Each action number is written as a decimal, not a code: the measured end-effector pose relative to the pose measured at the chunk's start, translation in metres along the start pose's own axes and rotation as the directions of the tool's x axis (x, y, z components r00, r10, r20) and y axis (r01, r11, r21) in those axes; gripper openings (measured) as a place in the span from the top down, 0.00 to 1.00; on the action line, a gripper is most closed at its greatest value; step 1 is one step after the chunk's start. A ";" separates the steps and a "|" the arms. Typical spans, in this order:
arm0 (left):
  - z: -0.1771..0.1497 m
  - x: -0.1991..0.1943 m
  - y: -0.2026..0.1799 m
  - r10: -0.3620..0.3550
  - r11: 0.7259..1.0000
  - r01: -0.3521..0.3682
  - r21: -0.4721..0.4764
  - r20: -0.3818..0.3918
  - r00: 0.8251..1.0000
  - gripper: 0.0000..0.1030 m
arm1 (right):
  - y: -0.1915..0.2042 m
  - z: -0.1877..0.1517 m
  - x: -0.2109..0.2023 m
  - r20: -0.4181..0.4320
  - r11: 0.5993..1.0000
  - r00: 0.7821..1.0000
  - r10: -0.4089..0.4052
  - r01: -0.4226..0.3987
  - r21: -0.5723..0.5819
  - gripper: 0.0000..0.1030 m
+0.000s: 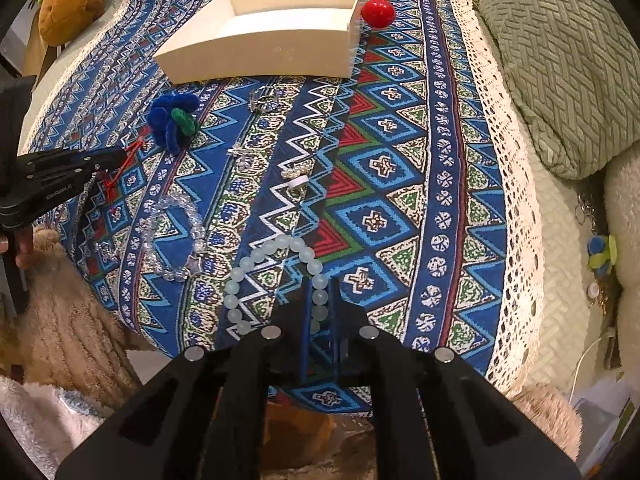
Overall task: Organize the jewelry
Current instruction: 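Grasp the red string bracelet with the left gripper while the right gripper grasps the pale green bead bracelet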
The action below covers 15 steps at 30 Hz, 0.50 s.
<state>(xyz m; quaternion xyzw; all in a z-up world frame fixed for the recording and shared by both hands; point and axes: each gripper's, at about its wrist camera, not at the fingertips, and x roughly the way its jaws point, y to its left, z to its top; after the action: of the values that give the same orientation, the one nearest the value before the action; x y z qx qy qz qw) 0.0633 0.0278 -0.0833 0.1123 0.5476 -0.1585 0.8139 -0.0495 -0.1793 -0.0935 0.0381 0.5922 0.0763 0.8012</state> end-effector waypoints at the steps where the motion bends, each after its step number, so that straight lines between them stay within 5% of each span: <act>1: 0.000 -0.001 0.000 -0.002 1.000 0.002 -0.003 0.003 1.000 0.96 | 0.000 -0.001 -0.001 0.001 1.000 1.000 0.001 -0.001 0.000 0.91; 9: 0.001 -0.030 0.000 -0.055 0.999 0.055 0.003 0.039 0.998 0.97 | 0.000 0.005 -0.026 0.059 1.000 0.998 0.018 -0.017 -0.019 0.91; 15: 0.047 -0.066 -0.008 -0.088 0.993 0.075 0.094 0.136 0.987 0.97 | 0.008 0.052 -0.070 0.187 0.992 0.981 0.053 -0.030 -0.125 0.91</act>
<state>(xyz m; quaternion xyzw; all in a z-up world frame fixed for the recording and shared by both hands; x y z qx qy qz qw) 0.0768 0.0123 -0.0045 0.1142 0.4857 -0.2231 0.8374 -0.0205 -0.1811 -0.0110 0.0087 0.5064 0.1248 0.8531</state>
